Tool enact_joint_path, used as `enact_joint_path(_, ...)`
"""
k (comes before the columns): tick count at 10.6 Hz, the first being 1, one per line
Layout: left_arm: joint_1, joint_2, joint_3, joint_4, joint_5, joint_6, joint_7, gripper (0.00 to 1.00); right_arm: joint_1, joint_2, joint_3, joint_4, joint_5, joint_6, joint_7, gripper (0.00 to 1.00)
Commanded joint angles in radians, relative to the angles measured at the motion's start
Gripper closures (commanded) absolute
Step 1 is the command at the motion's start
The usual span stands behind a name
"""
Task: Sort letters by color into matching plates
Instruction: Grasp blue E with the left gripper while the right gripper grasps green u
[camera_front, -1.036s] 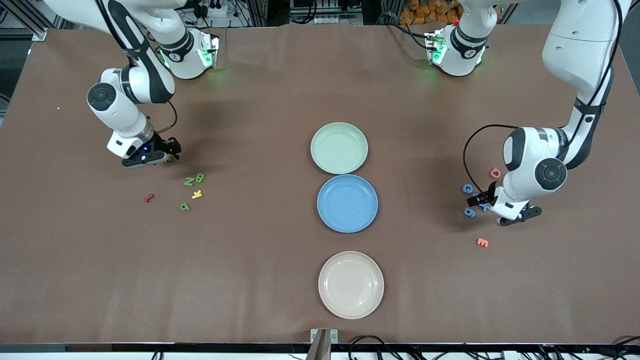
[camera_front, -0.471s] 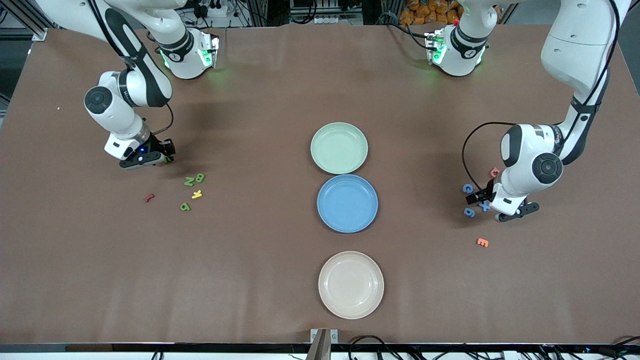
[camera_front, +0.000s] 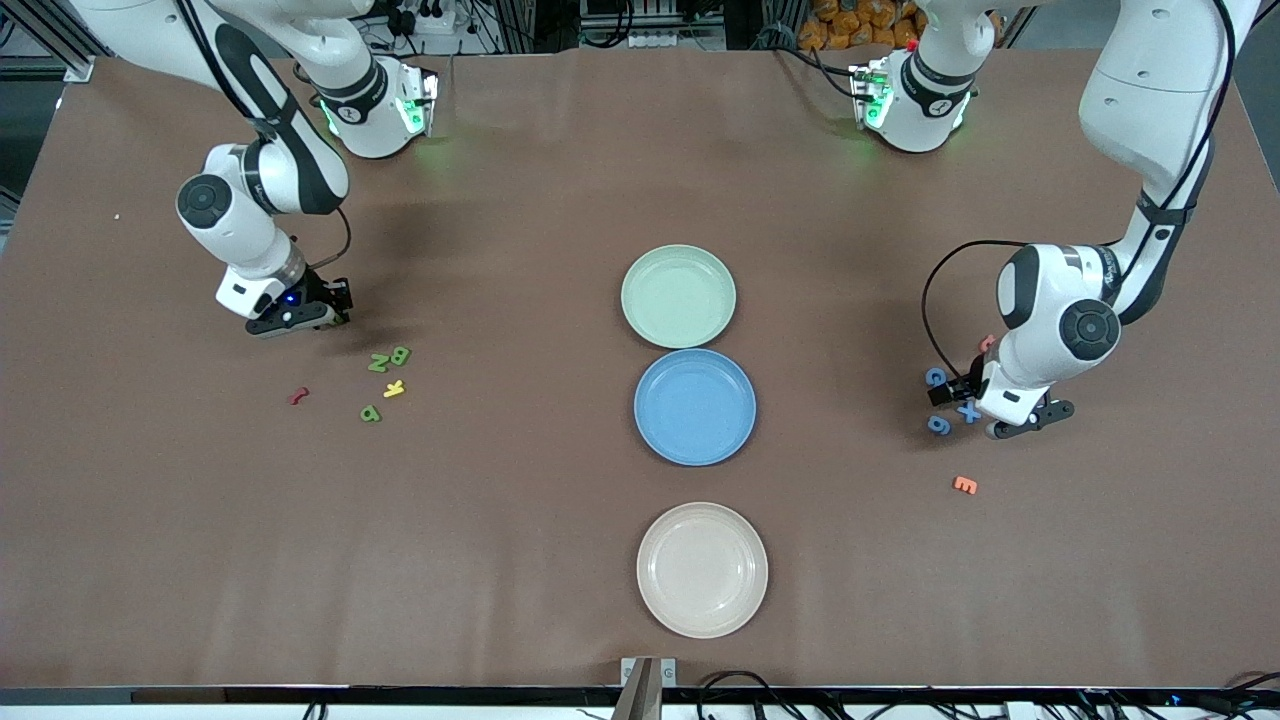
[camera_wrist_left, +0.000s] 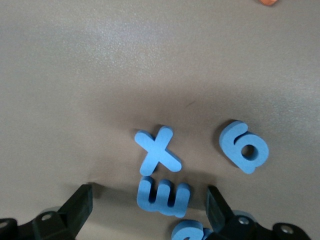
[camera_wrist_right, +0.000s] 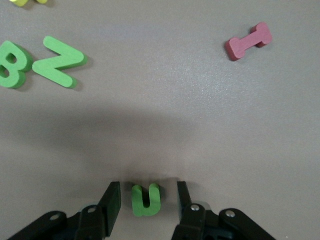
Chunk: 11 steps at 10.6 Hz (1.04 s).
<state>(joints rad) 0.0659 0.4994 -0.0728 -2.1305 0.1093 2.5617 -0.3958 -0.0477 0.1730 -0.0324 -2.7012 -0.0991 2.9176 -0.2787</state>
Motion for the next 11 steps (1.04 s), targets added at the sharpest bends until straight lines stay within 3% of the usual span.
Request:
enact_joint_path(1, 0.009, -0.016, -0.005, -0.039, 0.027, 0.017, -0.031, 0.0, -0.012, 0.006, 0.005, -0.019, -0.007, 0.029, -0.013, 0.49)
enact_joint_path(2, 0.008, -0.016, -0.005, -0.039, 0.026, 0.017, -0.032, 0.29, -0.012, 0.006, 0.005, -0.022, -0.007, 0.029, -0.013, 0.5)
enact_joint_path(3, 0.009, -0.019, -0.005, -0.039, 0.023, 0.017, -0.043, 0.99, -0.012, 0.008, 0.005, -0.022, -0.007, 0.026, -0.013, 0.52)
enact_joint_path(5, 0.008, -0.018, -0.005, -0.039, 0.023, 0.017, -0.049, 1.0, -0.012, 0.008, 0.005, -0.022, -0.007, 0.029, -0.011, 0.55)
enact_joint_path(6, 0.008, -0.018, -0.005, -0.039, 0.021, 0.017, -0.051, 1.0, -0.012, 0.008, 0.005, -0.022, -0.007, 0.026, -0.013, 0.62)
enact_joint_path(9, 0.008, -0.022, -0.007, -0.032, 0.021, 0.017, -0.069, 1.0, -0.014, 0.006, 0.005, -0.022, -0.007, 0.026, -0.011, 1.0)
enact_joint_path(11, 0.005, -0.041, -0.01, -0.022, 0.021, 0.014, -0.077, 1.0, -0.012, -0.01, 0.005, -0.02, -0.007, 0.023, -0.007, 1.0)
